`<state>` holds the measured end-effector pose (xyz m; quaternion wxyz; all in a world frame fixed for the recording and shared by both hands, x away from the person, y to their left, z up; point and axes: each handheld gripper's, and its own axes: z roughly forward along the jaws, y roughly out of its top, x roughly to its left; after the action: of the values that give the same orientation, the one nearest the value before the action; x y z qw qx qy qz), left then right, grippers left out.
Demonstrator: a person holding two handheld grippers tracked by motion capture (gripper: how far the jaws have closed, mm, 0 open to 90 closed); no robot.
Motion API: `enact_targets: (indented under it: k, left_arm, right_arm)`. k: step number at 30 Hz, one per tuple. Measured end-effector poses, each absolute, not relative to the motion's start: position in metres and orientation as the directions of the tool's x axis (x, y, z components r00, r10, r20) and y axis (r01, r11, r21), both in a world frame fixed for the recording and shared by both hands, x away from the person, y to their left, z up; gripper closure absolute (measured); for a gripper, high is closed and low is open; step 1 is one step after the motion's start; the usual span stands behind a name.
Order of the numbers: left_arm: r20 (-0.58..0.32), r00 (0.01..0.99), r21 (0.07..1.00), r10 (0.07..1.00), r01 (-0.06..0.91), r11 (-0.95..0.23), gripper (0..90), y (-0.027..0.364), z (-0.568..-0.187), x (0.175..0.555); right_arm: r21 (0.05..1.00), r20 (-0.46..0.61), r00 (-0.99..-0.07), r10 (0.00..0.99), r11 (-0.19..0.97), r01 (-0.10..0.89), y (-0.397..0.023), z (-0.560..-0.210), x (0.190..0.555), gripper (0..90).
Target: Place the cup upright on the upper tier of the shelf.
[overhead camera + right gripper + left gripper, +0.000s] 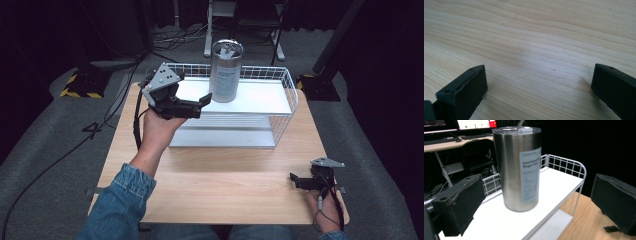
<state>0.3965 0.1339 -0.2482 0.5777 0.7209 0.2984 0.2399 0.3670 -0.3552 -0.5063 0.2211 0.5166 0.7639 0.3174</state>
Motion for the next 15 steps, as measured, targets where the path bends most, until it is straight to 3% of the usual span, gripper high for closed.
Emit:
enact_targets:
  k: [15]
  left_arm:
    - [0.022,0.741,0.969,0.671,0.148,-0.196,0.0,0.16,-0.271,0.356]
  right_arm:
    - [0.713,-0.009,-0.368,0.93,0.264,0.65,-0.355,-0.506,0.368,0.4]
